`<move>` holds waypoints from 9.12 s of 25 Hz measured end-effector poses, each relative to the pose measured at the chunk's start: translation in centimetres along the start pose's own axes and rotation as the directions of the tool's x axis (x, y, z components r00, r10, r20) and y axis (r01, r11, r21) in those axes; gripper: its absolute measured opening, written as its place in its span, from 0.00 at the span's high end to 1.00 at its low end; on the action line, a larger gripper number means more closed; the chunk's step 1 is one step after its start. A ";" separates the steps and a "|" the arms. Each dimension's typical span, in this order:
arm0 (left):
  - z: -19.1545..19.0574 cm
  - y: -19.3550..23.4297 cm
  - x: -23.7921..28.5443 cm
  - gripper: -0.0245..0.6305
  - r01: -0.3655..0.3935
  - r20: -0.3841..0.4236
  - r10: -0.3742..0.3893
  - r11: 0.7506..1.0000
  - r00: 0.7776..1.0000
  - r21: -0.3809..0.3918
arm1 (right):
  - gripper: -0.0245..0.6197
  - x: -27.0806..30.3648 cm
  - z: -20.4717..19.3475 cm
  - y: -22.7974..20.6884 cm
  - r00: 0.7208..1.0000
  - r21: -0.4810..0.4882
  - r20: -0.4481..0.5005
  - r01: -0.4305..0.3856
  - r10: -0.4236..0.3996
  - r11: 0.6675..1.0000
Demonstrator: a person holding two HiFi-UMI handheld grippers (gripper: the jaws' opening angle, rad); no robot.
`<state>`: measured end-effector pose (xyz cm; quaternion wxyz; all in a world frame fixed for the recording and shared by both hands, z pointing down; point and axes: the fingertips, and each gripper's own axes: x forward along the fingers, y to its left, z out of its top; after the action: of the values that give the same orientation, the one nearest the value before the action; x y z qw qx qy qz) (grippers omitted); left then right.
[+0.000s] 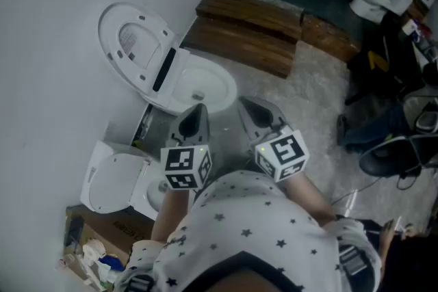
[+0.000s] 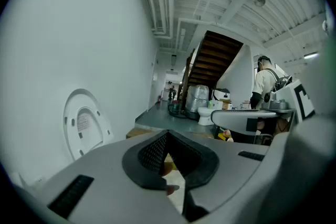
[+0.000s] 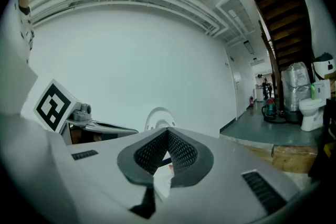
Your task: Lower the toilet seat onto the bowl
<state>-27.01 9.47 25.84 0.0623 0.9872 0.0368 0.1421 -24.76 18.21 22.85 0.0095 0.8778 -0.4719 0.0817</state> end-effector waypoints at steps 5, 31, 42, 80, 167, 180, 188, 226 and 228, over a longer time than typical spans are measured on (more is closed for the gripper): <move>0.0 -0.9 0.2 0.96 -0.001 -0.003 0.001 1.000 1.000 0.003 | 0.95 -0.7 0.0 -0.4 1.000 -0.007 -0.005 -0.008 0.008 1.000; -0.9 -6.1 4.0 0.96 -0.054 -0.012 0.054 0.998 0.998 -0.020 | 0.95 -2.5 -0.7 -6.0 0.995 0.045 0.010 -0.103 0.103 0.994; -1.6 -8.3 6.4 0.96 -0.074 -0.033 0.072 0.997 0.997 -0.032 | 0.95 -3.4 -1.2 -9.6 0.995 0.051 -0.001 -0.101 0.102 0.994; 3.5 8.7 21.8 0.96 -0.210 -0.056 0.204 0.971 0.977 -0.117 | 0.95 19.6 0.9 -15.6 0.968 0.019 -0.076 -0.240 0.241 0.971; 4.9 48.4 19.8 0.87 -0.852 -0.171 0.864 0.401 0.474 -0.336 | 0.89 64.9 1.2 0.8 0.525 -0.019 -0.297 -0.839 0.798 0.545; 2.8 52.3 19.7 0.66 -0.858 -0.198 0.866 0.374 0.459 -0.352 | 0.71 68.4 -0.8 4.0 0.474 -0.018 -0.349 -0.866 0.808 0.501; 1.7 55.0 20.0 0.63 -0.869 -0.231 0.869 0.345 0.438 -0.354 | 0.64 70.5 -1.9 4.6 0.495 -0.039 -0.370 -0.854 0.786 0.520; 0.3 54.9 20.6 0.63 -0.862 -0.259 0.853 0.345 0.453 -0.371 | 0.61 71.0 -3.3 4.2 0.514 -0.048 -0.406 -0.838 0.756 0.544; 0.4 54.6 20.5 0.63 -0.862 -0.256 0.855 0.344 0.451 -0.371 | 0.61 70.7 -3.2 4.1 0.515 -0.052 -0.405 -0.838 0.755 0.543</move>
<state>-4.24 -42.77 38.40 0.2050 0.8130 -0.5192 0.1656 9.66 -42.23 36.53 0.1574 0.5233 -0.8207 0.1667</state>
